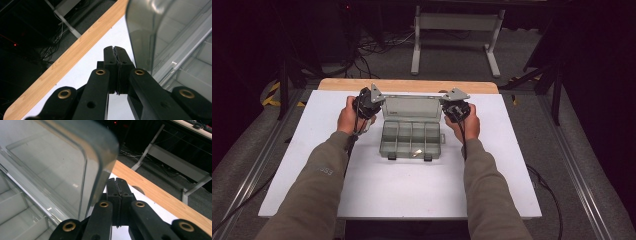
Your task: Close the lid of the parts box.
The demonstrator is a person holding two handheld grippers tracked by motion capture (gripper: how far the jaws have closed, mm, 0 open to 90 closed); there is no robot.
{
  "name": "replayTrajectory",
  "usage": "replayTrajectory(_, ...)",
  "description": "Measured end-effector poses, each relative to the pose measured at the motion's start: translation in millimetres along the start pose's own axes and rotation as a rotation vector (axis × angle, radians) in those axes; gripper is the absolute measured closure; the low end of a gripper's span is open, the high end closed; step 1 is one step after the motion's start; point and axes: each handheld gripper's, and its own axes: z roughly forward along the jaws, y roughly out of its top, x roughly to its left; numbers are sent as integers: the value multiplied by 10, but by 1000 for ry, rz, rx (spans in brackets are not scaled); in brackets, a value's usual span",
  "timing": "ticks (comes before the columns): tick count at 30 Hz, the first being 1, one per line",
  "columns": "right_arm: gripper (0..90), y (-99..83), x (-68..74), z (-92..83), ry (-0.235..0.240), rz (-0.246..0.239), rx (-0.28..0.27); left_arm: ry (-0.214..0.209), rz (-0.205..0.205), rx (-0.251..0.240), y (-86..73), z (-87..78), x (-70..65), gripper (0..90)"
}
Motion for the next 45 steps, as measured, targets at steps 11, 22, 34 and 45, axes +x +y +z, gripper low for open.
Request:
replayTrajectory(11, 900, 14, 21, -68, 2, 19, -7, 1, 22, 8, -7, -86, -42, 889)
replayTrajectory(22, 900, -11, 88, -156, 6, 16, -6, -8, 50, 11, -10, -176, -84, 890)
replayTrajectory(34, 900, -52, 119, -212, 21, 24, -11, -14, 84, 5, -20, -263, -125, 893)
replayTrajectory(45, 900, -55, 142, -265, 23, 11, -14, -14, 110, 0, -27, -344, -165, 894)
